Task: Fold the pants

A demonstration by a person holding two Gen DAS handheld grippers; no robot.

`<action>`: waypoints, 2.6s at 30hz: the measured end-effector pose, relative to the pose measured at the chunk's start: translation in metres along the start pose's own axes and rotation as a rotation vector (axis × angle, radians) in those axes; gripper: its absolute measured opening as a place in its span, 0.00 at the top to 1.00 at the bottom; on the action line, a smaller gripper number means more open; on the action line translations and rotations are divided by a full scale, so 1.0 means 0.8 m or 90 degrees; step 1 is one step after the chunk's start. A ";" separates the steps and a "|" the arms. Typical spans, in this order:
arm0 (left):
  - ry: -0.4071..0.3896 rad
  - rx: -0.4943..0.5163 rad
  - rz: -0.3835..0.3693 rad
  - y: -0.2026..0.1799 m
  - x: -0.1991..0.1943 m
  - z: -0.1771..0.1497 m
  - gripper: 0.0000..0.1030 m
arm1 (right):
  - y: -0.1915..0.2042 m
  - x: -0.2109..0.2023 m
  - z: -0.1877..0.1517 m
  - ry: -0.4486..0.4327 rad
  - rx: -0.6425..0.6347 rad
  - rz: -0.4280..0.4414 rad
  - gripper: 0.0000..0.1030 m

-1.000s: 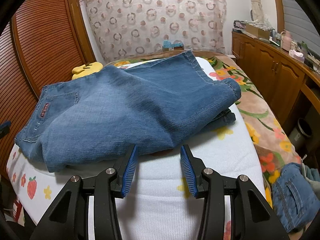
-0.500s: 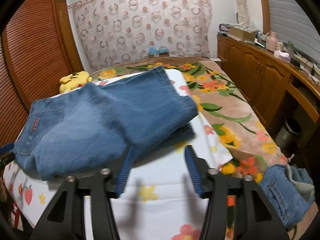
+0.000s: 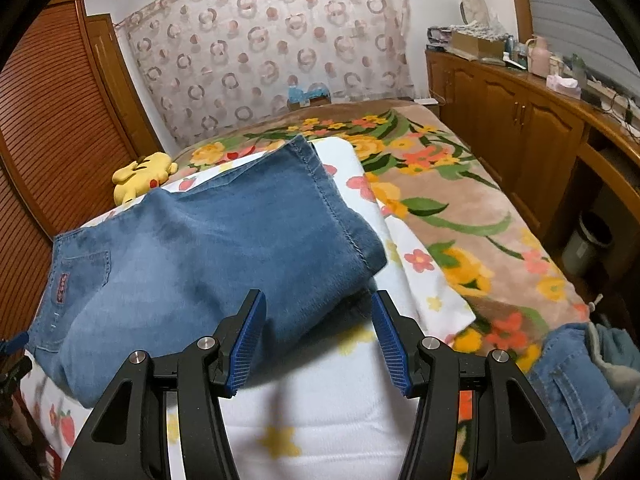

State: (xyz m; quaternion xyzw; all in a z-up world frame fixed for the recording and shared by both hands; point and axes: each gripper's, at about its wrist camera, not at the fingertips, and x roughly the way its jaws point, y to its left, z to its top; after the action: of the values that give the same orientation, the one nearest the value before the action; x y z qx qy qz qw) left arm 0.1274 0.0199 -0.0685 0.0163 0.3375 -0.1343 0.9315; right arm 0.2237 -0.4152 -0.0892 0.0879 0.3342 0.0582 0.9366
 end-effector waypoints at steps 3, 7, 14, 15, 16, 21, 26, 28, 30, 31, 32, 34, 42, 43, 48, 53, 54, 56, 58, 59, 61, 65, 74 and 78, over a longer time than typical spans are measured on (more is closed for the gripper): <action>-0.001 -0.002 0.002 0.002 -0.001 0.000 0.24 | -0.001 0.009 0.007 0.011 0.000 -0.002 0.45; -0.003 -0.005 0.005 0.006 -0.003 0.001 0.24 | -0.007 0.014 0.012 0.020 0.012 -0.007 0.67; -0.015 -0.018 0.016 0.019 -0.012 0.002 0.24 | 0.020 0.002 0.030 -0.013 -0.001 0.030 0.96; -0.018 -0.020 0.018 0.023 -0.014 0.002 0.24 | 0.028 -0.001 0.032 -0.019 -0.009 0.039 0.96; -0.019 -0.022 0.020 0.025 -0.016 0.003 0.24 | 0.038 -0.005 0.035 -0.025 -0.018 0.050 0.97; -0.032 -0.035 0.034 0.043 -0.027 0.004 0.24 | 0.098 -0.022 0.047 -0.045 -0.071 0.112 0.97; -0.042 -0.043 0.049 0.058 -0.036 0.004 0.24 | 0.172 -0.042 0.049 -0.051 -0.120 0.200 0.97; -0.045 -0.048 0.053 0.063 -0.038 0.006 0.24 | 0.206 -0.052 0.045 -0.050 -0.151 0.238 0.97; -0.049 -0.054 0.057 0.069 -0.042 0.006 0.24 | 0.231 -0.061 0.041 -0.047 -0.174 0.273 0.97; -0.050 -0.055 0.059 0.071 -0.044 0.005 0.24 | 0.244 -0.065 0.038 -0.043 -0.183 0.296 0.97; -0.051 -0.056 0.061 0.073 -0.045 0.004 0.24 | 0.256 -0.070 0.034 -0.039 -0.190 0.318 0.97; -0.053 -0.058 0.064 0.077 -0.047 0.004 0.24 | 0.274 -0.073 0.029 -0.031 -0.205 0.345 0.97; -0.052 -0.062 0.065 0.083 -0.047 0.003 0.24 | 0.294 -0.042 0.005 0.036 -0.266 0.326 0.68; -0.052 -0.063 0.065 0.084 -0.047 0.003 0.24 | 0.296 -0.040 0.009 0.038 -0.269 0.328 0.68; -0.050 -0.063 0.060 0.084 -0.045 0.004 0.24 | 0.294 -0.046 0.017 0.033 -0.267 0.315 0.62; -0.049 -0.059 0.049 0.074 -0.040 0.003 0.24 | 0.278 -0.076 0.015 0.009 -0.265 0.284 0.58; -0.049 -0.057 0.047 0.071 -0.039 0.005 0.24 | 0.276 -0.076 0.016 0.005 -0.263 0.274 0.57; -0.052 -0.052 0.041 0.065 -0.039 0.008 0.24 | 0.268 -0.085 0.009 -0.003 -0.263 0.253 0.57; -0.055 -0.042 0.036 0.058 -0.038 0.014 0.24 | 0.269 -0.085 0.008 -0.014 -0.260 0.231 0.56; -0.056 -0.037 0.033 0.055 -0.037 0.017 0.24 | 0.269 -0.086 0.006 -0.018 -0.260 0.221 0.56; -0.058 -0.029 0.026 0.049 -0.035 0.025 0.24 | 0.266 -0.080 0.005 -0.019 -0.255 0.193 0.55; -0.060 -0.016 -0.001 0.037 -0.025 0.041 0.24 | 0.262 -0.056 -0.001 0.001 -0.239 0.149 0.54; -0.039 0.023 -0.052 0.006 0.010 0.065 0.44 | 0.263 -0.013 -0.005 0.062 -0.184 0.116 0.53; -0.016 0.030 -0.056 -0.002 0.029 0.070 0.53 | 0.268 -0.005 -0.008 0.080 -0.168 0.128 0.53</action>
State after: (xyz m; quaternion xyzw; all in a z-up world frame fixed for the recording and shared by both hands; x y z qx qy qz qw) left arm 0.1789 0.0061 -0.0397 0.0218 0.3229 -0.1834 0.9283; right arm 0.2055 -0.2056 -0.0480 -0.0064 0.3708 0.2001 0.9069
